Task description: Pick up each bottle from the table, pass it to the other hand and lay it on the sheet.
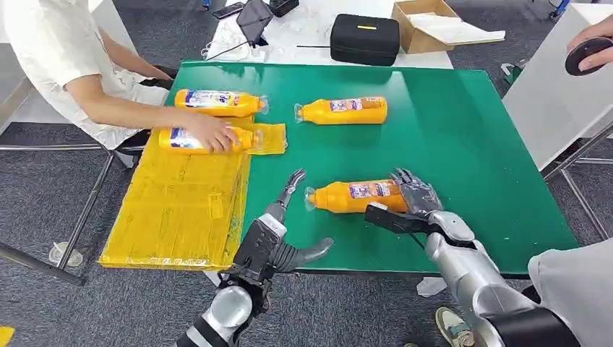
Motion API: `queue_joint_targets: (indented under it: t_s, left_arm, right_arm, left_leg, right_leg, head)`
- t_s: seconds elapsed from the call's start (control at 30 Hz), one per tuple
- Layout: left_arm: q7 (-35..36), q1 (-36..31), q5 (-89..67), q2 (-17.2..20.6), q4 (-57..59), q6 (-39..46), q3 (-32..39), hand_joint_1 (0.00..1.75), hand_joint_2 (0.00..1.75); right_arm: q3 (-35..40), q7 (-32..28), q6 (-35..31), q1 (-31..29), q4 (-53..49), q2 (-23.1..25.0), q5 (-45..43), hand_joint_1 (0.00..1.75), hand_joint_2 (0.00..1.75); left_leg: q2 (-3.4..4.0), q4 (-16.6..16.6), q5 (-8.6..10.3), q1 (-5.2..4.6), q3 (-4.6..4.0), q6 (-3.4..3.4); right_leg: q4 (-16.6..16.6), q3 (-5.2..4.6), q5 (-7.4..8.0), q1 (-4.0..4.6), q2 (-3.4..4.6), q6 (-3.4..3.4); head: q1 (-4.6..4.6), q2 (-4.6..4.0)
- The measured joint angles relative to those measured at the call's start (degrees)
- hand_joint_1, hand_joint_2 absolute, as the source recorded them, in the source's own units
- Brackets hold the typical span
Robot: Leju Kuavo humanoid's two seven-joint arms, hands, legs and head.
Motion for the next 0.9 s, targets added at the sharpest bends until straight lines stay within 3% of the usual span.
queue_joint_targets:
  t_s: [0.13, 0.3, 0.5, 0.67, 0.9]
  left_arm:
    - [-0.2, -0.7, 0.9, -0.3, 0.3, -0.5, -0.3, 0.0, 1.75]
    - [-1.0, -1.3, 1.6, -0.5, 0.4, -0.7, -0.9, 0.0, 1.75]
    - [-1.3, -1.5, 2.6, -0.5, 0.7, -1.0, -0.9, 0.0, 1.75]
    - [-4.0, -1.2, 6.7, -0.5, 0.2, 0.6, -0.4, 0.0, 1.75]
    - [-5.8, 1.3, 13.5, -0.4, -2.8, 1.7, 1.2, 0.0, 1.75]
  right_arm:
    - [1.6, 2.2, 5.2, -2.8, 2.4, -0.6, 2.6, 1.75, 1.75]
    - [1.4, -6.7, 8.2, -3.1, 3.3, -1.5, -3.2, 1.75, 1.75]
    - [-0.2, -10.7, 9.3, -2.3, 3.3, -1.3, -6.9, 1.75, 1.75]
    - [-4.8, -19.7, 12.8, 1.0, 2.0, 0.6, -19.0, 1.75, 1.75]
    - [-9.9, -22.0, 12.6, 7.0, -4.4, 3.2, -26.7, 1.69, 1.75]
  left_leg:
    - [0.06, 0.0, 0.0, 0.0, 0.21, 0.0]
    - [0.07, 0.0, 0.0, 0.01, 0.37, 0.0]
    - [0.08, 0.0, -0.01, 0.02, 0.39, 0.0]
    - [0.07, 0.0, -0.01, 0.02, 0.35, 0.0]
    - [-0.14, 0.0, -0.01, 0.04, 0.22, 0.0]
  right_leg:
    - [0.0, 0.19, 0.0, 0.0, 0.01, 0.0]
    - [0.0, 0.34, 0.0, 0.01, 0.02, 0.0]
    - [0.0, 0.36, 0.0, 0.03, 0.04, 0.0]
    - [0.0, 0.37, 0.0, 0.03, 0.04, 0.0]
    - [0.0, 0.33, -0.05, 0.03, -0.15, 0.01]
  head:
    - [0.02, 0.0]
    - [0.02, 0.0]
    - [0.02, 0.0]
    - [0.02, 0.0]
    - [0.02, 0.0]
